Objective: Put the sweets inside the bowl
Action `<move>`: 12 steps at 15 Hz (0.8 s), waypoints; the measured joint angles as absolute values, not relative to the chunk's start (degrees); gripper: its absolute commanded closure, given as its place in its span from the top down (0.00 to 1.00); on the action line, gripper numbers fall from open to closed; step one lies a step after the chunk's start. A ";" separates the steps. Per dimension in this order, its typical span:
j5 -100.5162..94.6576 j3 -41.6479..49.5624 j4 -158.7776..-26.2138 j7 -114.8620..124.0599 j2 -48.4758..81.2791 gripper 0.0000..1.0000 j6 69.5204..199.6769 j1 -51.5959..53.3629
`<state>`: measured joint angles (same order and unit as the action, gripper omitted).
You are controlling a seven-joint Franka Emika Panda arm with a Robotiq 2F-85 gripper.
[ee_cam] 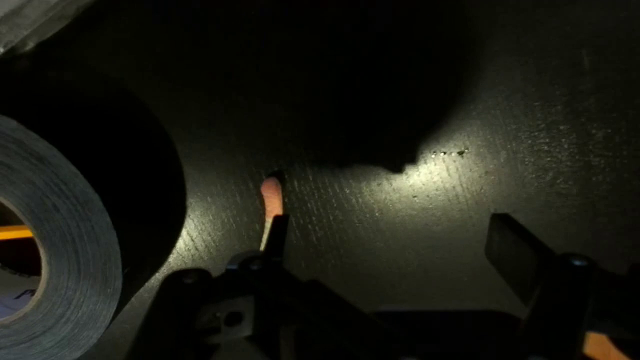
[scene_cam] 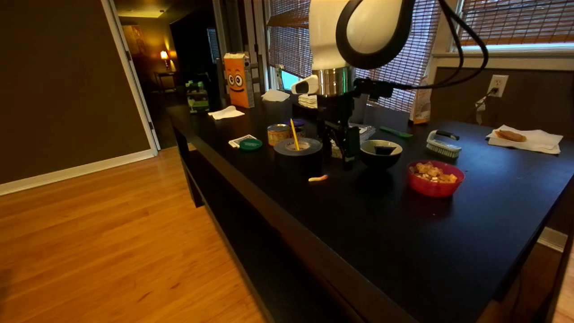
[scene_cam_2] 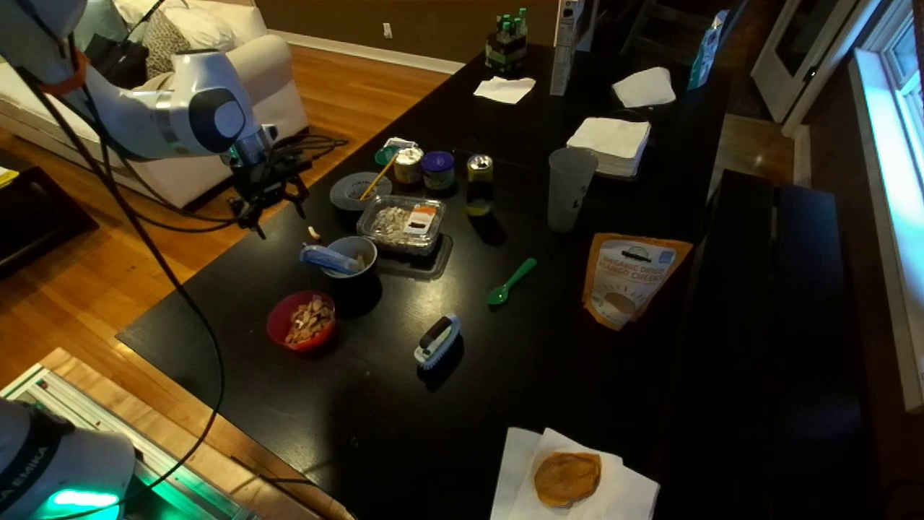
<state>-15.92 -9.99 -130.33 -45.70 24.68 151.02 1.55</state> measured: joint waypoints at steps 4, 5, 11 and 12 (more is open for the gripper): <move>-15.43 -11.44 -127.44 -47.74 28.13 1.00 152.20 0.84; -15.43 -11.59 -126.98 -47.86 29.01 1.00 153.05 0.75; -15.43 -11.13 -124.72 -48.03 33.58 0.78 157.41 0.05; -15.43 -10.98 -124.37 -48.03 34.08 0.66 157.74 -0.06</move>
